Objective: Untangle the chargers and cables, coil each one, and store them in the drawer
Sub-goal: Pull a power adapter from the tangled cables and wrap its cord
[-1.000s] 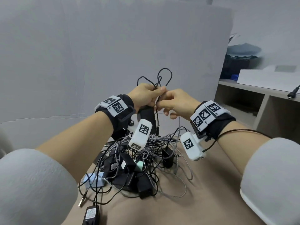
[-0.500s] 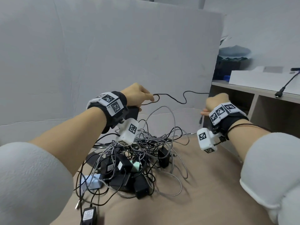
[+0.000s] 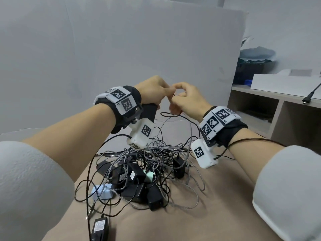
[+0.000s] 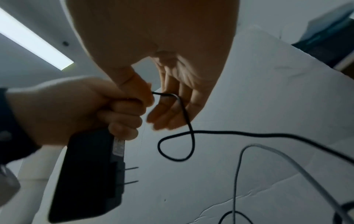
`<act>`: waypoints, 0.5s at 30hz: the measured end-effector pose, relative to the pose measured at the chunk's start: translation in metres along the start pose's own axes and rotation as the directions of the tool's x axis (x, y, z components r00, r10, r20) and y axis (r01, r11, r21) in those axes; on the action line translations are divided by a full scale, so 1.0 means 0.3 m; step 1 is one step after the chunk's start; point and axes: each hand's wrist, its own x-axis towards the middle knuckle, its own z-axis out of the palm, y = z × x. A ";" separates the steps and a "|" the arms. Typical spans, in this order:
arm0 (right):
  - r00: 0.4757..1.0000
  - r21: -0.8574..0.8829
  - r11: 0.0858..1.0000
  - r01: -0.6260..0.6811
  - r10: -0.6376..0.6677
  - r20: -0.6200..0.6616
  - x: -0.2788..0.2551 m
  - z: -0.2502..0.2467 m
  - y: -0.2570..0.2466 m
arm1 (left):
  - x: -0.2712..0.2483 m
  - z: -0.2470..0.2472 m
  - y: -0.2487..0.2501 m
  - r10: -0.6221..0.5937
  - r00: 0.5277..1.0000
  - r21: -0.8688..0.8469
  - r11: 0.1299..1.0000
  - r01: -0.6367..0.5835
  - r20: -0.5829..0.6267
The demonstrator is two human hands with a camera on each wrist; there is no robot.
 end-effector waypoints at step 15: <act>0.966 -0.459 0.854 -0.243 0.168 -0.198 0.058 -0.113 0.135 | -0.002 -0.132 -0.159 -0.286 0.849 -0.417 0.905 0.086 -0.445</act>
